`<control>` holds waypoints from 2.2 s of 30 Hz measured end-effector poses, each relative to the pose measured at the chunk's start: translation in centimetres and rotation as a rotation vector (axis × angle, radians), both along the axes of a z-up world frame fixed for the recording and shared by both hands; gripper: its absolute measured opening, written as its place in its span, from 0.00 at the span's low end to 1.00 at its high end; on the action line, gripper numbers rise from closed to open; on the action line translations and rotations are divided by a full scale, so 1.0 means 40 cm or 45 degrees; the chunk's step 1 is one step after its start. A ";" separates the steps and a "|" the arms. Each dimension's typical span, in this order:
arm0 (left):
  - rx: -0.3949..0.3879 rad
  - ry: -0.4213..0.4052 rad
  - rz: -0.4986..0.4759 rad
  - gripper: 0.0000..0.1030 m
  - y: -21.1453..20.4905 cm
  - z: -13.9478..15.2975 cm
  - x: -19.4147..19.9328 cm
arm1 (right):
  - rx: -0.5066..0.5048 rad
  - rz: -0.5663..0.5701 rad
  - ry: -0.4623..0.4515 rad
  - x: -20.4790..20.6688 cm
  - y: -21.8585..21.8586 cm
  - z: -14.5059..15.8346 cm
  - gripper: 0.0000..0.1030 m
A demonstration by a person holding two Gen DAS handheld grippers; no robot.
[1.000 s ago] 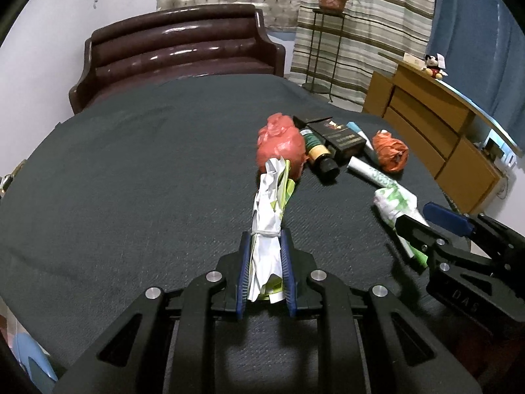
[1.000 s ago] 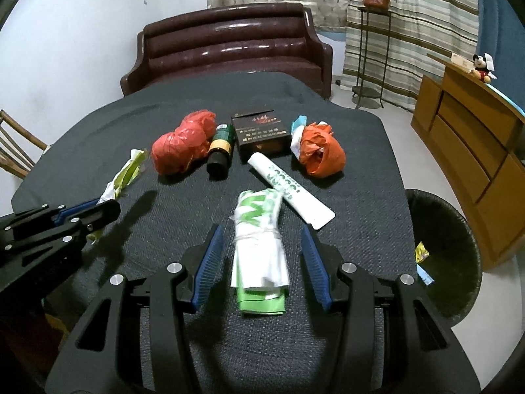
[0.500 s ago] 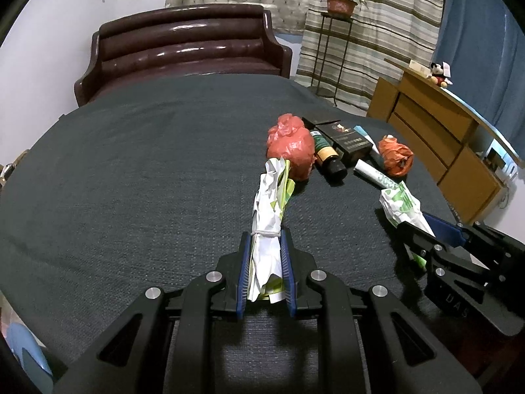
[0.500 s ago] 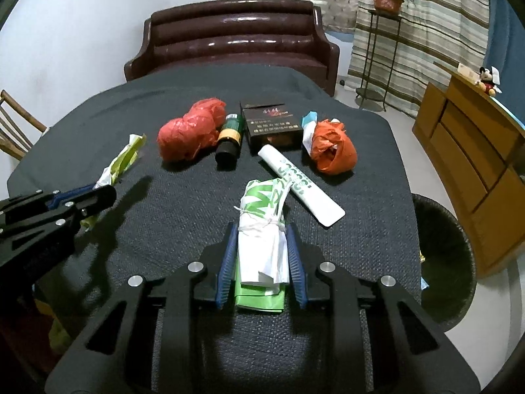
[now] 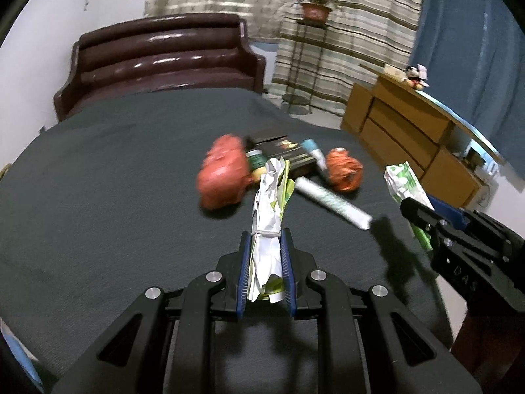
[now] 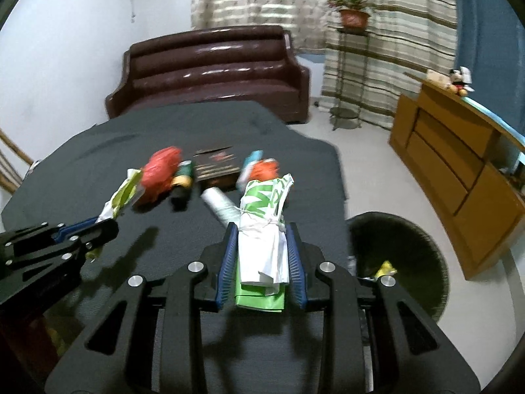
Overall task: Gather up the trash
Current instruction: 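Carry the white wrapper and green-printed packet over the black bin, then open both tools over the bin, dropping the wrapper and packet, then move both open tools back over the table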
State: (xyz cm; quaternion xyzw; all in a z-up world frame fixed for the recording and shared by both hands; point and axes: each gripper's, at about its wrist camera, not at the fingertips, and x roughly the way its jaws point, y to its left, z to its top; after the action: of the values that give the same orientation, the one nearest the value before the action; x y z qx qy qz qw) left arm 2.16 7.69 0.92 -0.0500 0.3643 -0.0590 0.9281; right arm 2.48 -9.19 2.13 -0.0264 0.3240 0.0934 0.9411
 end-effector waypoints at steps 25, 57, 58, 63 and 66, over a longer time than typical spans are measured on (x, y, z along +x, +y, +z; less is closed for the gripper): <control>0.041 -0.027 -0.290 0.18 -0.347 0.005 0.132 | 0.018 -0.309 -0.029 0.084 -0.349 -0.006 0.29; 0.099 0.063 -0.339 0.42 -0.471 -0.042 0.229 | 0.111 -0.421 0.025 0.165 -0.482 -0.074 0.39; 0.098 0.063 -0.337 0.43 -0.473 -0.041 0.230 | 0.113 -0.422 0.024 0.164 -0.482 -0.074 0.39; 0.104 0.060 -0.322 0.44 -0.457 -0.035 0.226 | 0.111 -0.416 0.024 0.165 -0.479 -0.076 0.43; 0.109 0.055 -0.308 0.44 -0.438 -0.029 0.222 | 0.107 -0.398 0.028 0.162 -0.460 -0.080 0.43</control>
State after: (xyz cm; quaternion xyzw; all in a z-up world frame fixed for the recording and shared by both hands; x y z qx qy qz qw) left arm 11.03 -9.83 -0.26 0.0325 0.3898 -0.1539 0.9074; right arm 8.96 -27.57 -1.08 0.0648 0.3301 -0.0404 0.9409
